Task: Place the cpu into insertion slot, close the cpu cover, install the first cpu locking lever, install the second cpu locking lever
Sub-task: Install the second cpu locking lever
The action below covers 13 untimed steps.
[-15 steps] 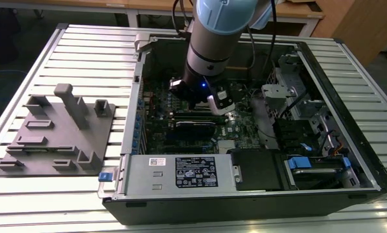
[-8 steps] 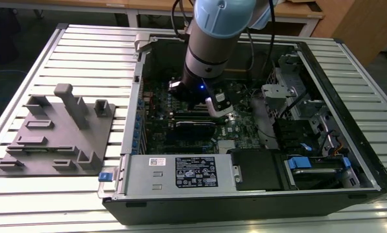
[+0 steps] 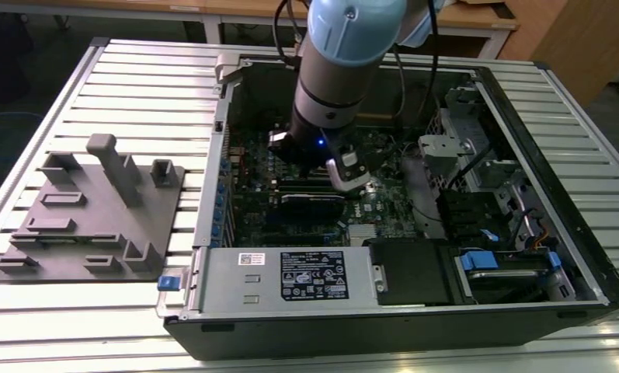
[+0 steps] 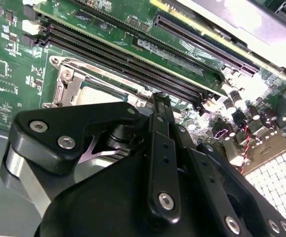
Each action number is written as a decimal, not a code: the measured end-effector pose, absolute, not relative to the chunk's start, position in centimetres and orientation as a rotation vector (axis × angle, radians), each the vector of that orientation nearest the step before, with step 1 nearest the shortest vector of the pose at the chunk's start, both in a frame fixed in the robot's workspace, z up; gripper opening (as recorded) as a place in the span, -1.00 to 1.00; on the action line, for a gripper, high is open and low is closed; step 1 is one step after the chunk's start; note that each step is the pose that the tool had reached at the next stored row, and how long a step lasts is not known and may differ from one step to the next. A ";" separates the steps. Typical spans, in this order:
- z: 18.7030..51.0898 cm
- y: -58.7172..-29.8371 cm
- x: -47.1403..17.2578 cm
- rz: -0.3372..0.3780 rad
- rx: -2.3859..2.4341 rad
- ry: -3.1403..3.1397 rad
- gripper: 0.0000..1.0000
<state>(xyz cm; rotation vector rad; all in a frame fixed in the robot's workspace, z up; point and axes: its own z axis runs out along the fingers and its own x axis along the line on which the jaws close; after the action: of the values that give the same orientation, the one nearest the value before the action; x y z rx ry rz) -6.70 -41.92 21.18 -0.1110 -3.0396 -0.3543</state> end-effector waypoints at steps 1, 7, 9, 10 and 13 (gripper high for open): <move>21.1 -42.0 -6.7 -0.357 -0.116 -3.039 -0.79; 20.8 -42.0 -7.0 -0.368 -0.141 -3.039 -0.79; 20.7 -42.0 -7.0 -0.370 -0.146 -3.039 -0.79; 20.6 -42.0 -7.0 -0.372 -0.147 -3.038 -0.79; 20.3 -42.0 -7.1 -0.377 -0.149 -3.038 -0.79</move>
<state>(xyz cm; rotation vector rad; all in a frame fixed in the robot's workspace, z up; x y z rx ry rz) -7.06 -42.04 20.29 -0.1490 -3.0377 -0.3770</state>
